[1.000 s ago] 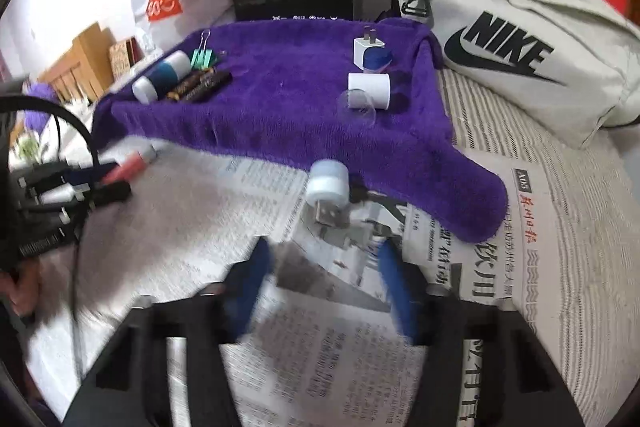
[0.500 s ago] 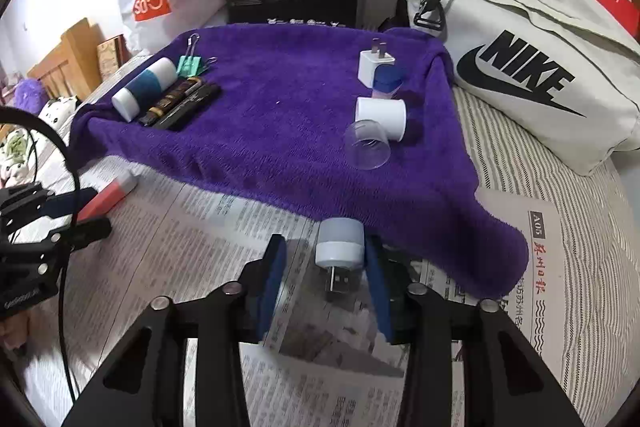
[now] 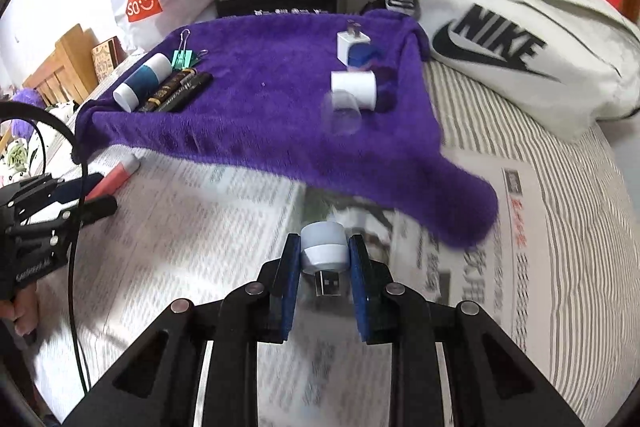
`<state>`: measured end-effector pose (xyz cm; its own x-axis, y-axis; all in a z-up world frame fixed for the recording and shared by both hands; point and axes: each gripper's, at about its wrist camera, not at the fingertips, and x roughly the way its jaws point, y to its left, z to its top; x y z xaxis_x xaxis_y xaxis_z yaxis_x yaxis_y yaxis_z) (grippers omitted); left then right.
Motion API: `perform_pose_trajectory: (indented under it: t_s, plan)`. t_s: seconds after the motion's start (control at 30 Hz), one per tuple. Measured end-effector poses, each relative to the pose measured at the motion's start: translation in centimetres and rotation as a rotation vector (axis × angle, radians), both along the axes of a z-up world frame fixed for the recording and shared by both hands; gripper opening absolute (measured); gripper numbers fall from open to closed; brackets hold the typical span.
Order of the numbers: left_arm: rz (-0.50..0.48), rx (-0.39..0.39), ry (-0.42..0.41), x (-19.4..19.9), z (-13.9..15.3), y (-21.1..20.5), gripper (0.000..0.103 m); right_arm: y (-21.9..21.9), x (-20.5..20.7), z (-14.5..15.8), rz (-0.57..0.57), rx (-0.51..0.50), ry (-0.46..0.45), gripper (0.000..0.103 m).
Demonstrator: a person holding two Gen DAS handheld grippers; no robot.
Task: Organize rigid objects
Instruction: 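Lower the right gripper onto the white USB plug and close it, then carry the marker onto the towel beside the Horizon tube while the right gripper carries the plug over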
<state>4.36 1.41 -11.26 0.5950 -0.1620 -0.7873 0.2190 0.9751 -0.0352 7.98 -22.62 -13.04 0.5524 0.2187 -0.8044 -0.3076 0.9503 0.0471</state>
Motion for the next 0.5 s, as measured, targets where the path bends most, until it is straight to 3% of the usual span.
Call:
perform_pose_trajectory:
  t_s: [0.1,0.2,0.3,0.5]
  plan:
    - [0.002,-0.002,-0.001,-0.1,0.1,0.0,0.028,-0.3,-0.7,-0.3,-0.009,0.016,-0.027,0.024]
    - [0.011,-0.022,0.001,0.0,0.1,0.3,0.017,0.1,-1.3,-0.6,-0.010,-0.018,-0.087,0.024]
    - [0.012,-0.037,0.004,0.0,0.1,0.5,0.017,0.2,-1.4,-0.6,-0.012,-0.025,-0.099,0.024]
    - [0.007,0.015,-0.005,-0.1,-0.1,-0.3,0.017,0.0,-1.3,-0.6,-0.013,-0.013,-0.094,0.024]
